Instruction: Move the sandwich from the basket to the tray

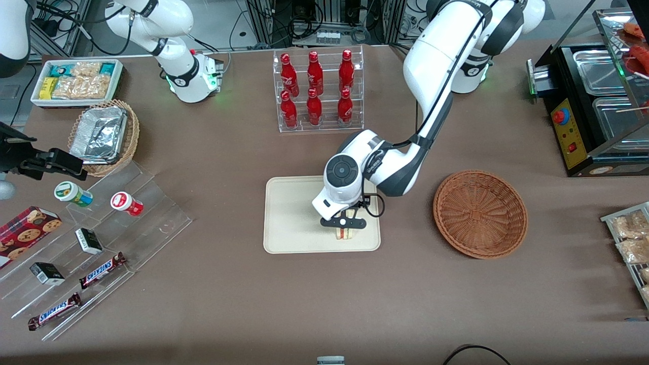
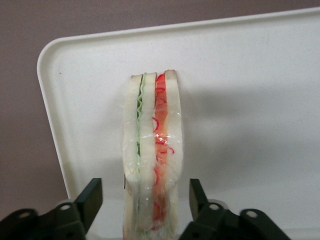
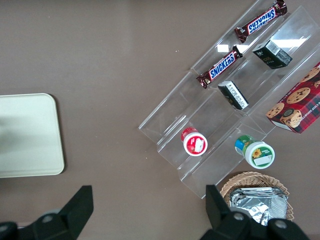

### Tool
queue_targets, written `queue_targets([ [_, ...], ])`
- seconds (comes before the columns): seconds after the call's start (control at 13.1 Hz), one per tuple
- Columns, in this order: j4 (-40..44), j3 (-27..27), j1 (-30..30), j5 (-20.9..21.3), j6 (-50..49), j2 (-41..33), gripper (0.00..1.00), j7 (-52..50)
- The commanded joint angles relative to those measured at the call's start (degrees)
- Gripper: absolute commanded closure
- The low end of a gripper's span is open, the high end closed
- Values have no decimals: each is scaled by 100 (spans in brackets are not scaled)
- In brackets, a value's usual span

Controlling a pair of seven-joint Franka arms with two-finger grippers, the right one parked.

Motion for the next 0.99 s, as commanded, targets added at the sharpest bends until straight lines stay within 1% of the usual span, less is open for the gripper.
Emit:
queue_targets([
  [0.0, 160, 91, -47, 81, -135, -96, 0, -186],
  [0.15, 152, 100, 14, 81, -179, -272, 0, -169],
  [0.38, 108, 91, 435, 19, -241, -631, 0, -169],
  [0.61, 90, 65, 1067, -33, -653, -948, 0, 32],
  [0.76, 90, 65, 1393, -252, -864, -1081, 0, 313],
  [0.91, 81, 56, 1805, -297, -1163, -1247, 0, 428],
])
